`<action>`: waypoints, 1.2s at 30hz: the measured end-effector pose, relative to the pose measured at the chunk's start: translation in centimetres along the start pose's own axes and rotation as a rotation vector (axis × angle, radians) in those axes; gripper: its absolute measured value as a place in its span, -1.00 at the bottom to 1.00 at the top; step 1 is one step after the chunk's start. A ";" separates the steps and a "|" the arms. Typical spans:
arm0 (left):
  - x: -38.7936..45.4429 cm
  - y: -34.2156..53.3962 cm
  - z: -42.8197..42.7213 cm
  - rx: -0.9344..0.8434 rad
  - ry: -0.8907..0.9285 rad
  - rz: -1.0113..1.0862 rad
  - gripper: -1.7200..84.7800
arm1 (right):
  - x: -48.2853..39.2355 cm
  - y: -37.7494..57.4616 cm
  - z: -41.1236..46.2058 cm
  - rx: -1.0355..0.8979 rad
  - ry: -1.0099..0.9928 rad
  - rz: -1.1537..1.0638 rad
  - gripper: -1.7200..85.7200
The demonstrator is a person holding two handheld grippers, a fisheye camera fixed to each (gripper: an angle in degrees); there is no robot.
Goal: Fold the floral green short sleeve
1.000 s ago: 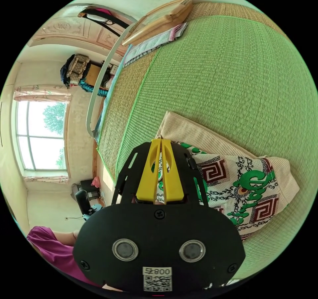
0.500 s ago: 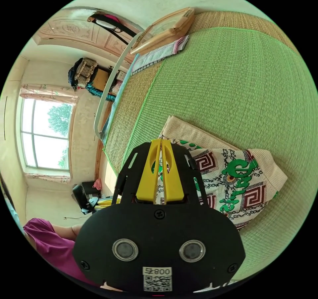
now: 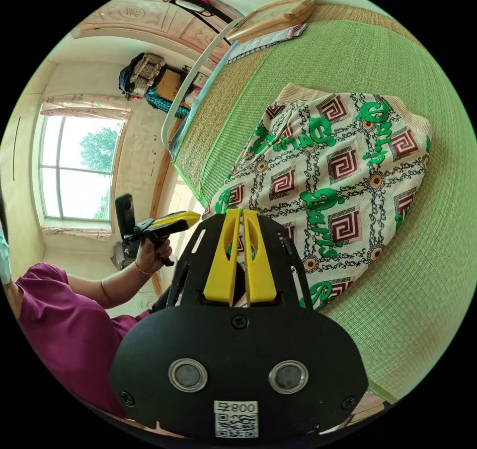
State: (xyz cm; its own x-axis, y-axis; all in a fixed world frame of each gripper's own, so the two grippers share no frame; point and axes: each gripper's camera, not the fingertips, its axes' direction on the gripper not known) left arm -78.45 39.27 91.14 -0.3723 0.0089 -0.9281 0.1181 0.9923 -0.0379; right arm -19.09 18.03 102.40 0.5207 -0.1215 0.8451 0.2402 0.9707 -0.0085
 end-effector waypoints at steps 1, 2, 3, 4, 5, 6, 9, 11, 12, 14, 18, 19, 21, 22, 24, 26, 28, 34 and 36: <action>-0.1 -0.1 0.5 -0.011 -0.006 0.006 -0.92 | -0.1 0.4 0.1 -0.006 -0.004 0.003 -0.95; -0.2 -0.2 1.2 -0.038 -0.029 0.004 -0.93 | -0.4 1.2 0.4 -0.015 -0.006 0.007 -0.95; -0.3 -0.2 1.5 -0.056 -0.038 0.000 -0.93 | -0.7 1.8 0.5 -0.024 -0.009 0.010 -0.95; -0.3 -0.2 1.8 -0.072 -0.037 -0.003 -0.94 | -0.9 2.1 0.6 -0.029 -0.013 0.009 -0.95; -0.3 0.0 1.7 -0.061 -0.024 -0.004 -0.95 | -1.4 2.6 0.7 -0.039 -0.019 0.003 -0.95; -0.3 0.1 1.5 -0.053 -0.019 -0.004 -0.95 | -2.1 3.0 0.9 -0.049 -0.015 -0.010 -0.95; -0.5 0.4 1.1 -0.039 -0.034 -0.010 -0.95 | -4.2 3.5 1.8 -0.080 0.014 -0.054 -0.95; -1.2 0.2 1.6 -0.056 -0.030 -0.028 -0.95 | -5.1 3.3 2.6 -0.091 0.024 -0.068 -0.95; -1.3 0.2 1.7 -0.053 -0.031 -0.031 -0.95 | -5.5 3.0 3.1 -0.096 0.040 -0.076 -0.95; -1.6 -0.1 1.9 -0.057 -0.042 -0.028 -0.95 | -5.7 2.6 4.1 -0.126 0.076 -0.070 -0.96; -2.0 0.2 1.4 -0.052 -0.044 -0.034 -0.94 | -6.2 2.8 4.5 -0.153 0.086 -0.071 -0.96; -2.2 0.4 1.1 -0.048 -0.037 -0.039 -0.93 | -6.3 2.8 4.3 -0.152 0.083 -0.068 -0.96; -2.6 0.6 0.8 -0.039 -0.010 -0.050 -0.91 | -6.6 3.1 3.2 -0.141 0.075 -0.063 -0.96; -2.9 0.7 0.8 -0.037 0.015 -0.061 -0.89 | -6.7 3.2 2.9 -0.140 0.077 -0.062 -0.96; -3.5 0.7 0.9 -0.039 0.061 -0.079 -0.86 | -7.0 3.9 1.4 -0.124 0.068 -0.052 -0.95; -4.5 0.2 1.6 -0.055 0.133 -0.121 -0.82 | -7.0 4.8 -0.3 -0.093 0.057 -0.039 -0.95; -5.7 -0.3 2.5 -0.075 0.219 -0.170 -0.79 | -6.6 6.0 -2.4 -0.065 0.034 -0.011 -0.95; -8.4 -1.7 4.3 -0.115 0.352 -0.253 -0.75 | -2.3 12.4 -10.4 0.058 -0.056 0.169 -0.88; -9.1 -2.2 4.4 -0.126 0.376 -0.265 -0.74 | 0.3 15.6 -12.7 0.103 -0.094 0.276 -0.83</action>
State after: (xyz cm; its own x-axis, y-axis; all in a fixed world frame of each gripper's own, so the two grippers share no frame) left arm -71.29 36.43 98.01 -0.6848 -0.2255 -0.6930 -0.1301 0.9735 -0.1883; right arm -4.77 30.47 95.68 0.4757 0.1651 0.8640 0.0135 0.9807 -0.1949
